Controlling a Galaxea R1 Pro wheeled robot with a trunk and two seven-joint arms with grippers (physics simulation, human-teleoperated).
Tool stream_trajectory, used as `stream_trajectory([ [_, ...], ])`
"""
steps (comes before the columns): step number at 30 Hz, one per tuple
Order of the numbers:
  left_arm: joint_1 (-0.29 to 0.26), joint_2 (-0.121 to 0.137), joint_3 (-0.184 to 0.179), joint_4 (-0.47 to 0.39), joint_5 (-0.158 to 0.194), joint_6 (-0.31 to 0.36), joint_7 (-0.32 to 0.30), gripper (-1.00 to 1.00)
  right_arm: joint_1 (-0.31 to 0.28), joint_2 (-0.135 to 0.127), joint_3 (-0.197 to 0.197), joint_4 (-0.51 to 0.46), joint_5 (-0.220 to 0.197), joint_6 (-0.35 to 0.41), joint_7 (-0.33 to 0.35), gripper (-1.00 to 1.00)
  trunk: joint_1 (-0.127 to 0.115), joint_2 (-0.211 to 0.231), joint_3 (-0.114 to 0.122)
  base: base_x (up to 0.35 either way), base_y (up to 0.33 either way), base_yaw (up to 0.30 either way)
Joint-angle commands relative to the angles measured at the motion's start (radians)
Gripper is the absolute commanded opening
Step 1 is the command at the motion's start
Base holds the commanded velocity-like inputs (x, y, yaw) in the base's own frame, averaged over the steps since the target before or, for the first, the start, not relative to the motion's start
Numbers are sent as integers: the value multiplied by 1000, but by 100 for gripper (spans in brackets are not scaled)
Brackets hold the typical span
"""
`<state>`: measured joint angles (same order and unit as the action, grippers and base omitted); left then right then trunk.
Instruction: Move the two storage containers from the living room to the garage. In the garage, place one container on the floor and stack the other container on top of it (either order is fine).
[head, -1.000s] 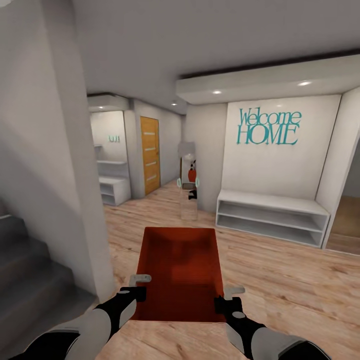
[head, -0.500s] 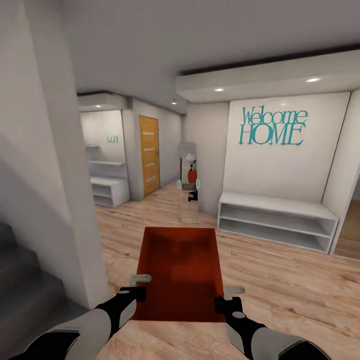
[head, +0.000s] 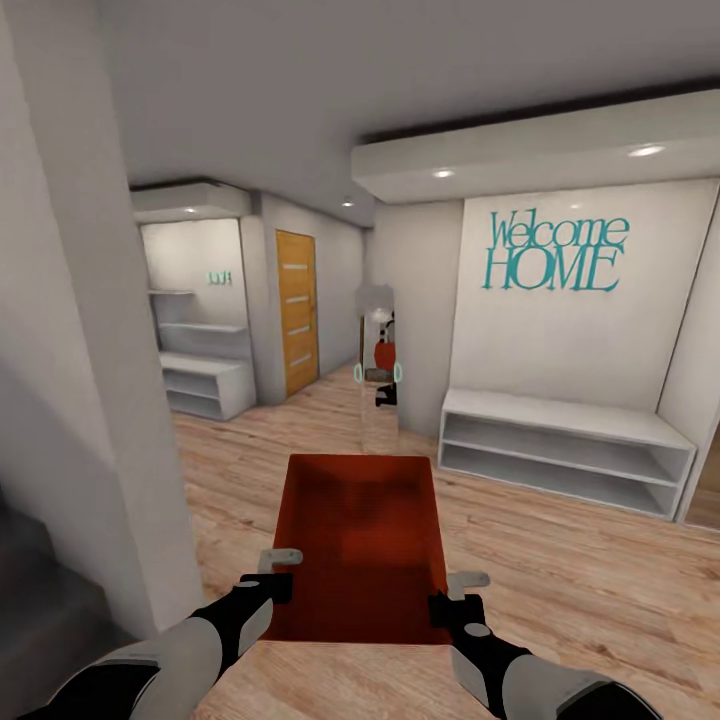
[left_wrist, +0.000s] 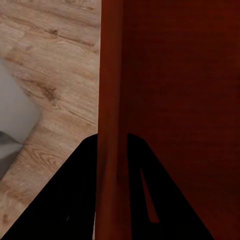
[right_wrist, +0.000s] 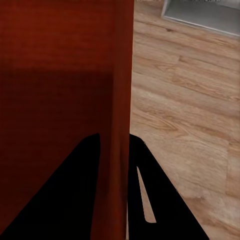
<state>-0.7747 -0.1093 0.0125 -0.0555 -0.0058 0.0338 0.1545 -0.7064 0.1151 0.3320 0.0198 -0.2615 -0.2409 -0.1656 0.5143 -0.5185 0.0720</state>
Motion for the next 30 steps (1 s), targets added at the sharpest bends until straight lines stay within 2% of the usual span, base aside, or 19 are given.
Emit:
stream_trajectory([
  [1, 0, 53, 44, 2, 0, 4, 11, -100, -1, -3, -5, 0, -16, -101, -5, -100, 1, -1, 0, 322, 0, 0],
  [30, 0, 53, 44, 2, 0, 4, 11, -100, -1, -3, -5, 0, -16, -101, -5, -100, 1, -1, 0, 322, 0, 0],
])
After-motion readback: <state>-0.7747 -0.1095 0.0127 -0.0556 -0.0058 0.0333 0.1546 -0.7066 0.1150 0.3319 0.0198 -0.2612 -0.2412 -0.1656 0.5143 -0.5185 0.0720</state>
